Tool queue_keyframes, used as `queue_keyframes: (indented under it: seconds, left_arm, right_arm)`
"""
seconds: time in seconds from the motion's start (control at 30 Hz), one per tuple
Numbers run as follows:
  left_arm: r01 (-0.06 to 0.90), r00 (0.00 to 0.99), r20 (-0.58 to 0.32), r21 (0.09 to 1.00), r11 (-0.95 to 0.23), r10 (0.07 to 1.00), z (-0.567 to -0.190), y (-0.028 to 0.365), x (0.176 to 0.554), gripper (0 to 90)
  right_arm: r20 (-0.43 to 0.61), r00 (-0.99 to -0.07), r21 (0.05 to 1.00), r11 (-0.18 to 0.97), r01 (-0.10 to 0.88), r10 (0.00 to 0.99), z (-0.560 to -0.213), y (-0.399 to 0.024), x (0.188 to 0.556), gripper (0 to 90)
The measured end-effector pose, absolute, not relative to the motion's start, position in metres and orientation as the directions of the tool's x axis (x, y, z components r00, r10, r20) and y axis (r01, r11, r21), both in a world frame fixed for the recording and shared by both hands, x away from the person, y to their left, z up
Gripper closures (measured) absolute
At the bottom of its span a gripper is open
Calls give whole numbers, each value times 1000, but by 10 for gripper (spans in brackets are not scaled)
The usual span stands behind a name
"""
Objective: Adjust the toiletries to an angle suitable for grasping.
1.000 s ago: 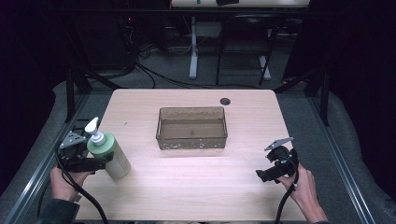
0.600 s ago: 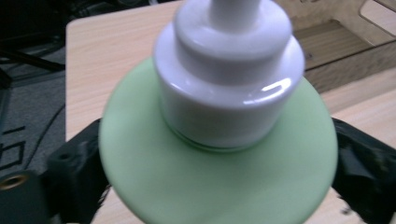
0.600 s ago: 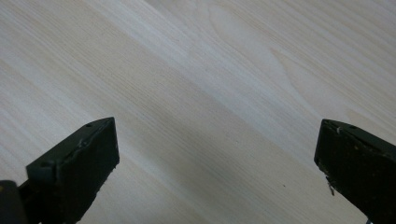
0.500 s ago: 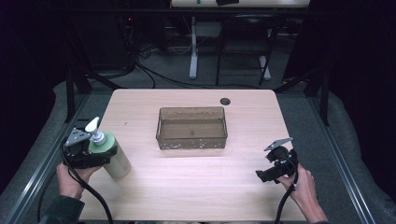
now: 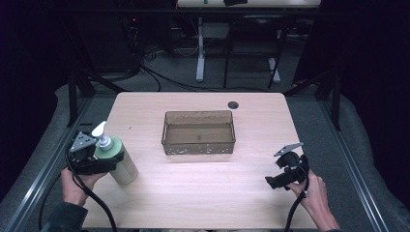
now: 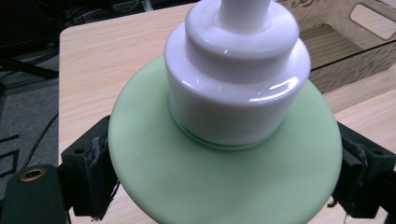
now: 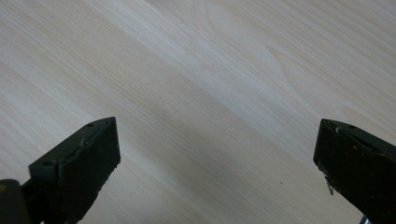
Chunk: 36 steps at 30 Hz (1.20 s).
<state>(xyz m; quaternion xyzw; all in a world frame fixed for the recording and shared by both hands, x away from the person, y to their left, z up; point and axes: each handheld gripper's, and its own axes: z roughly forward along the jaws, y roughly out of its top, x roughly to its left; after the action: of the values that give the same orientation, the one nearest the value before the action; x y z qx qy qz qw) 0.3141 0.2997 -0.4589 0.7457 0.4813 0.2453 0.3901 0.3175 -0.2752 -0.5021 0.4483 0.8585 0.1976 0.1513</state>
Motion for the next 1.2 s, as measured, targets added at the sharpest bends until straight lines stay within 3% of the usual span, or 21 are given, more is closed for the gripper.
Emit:
queue_keyframes:
  seconds: [1.2]
  left_arm:
    - [482,579,-6,809,-336,816,-457,260,333,123]
  right_arm:
    - [-74,-552,471,517,714,831,-504,-276,319,3]
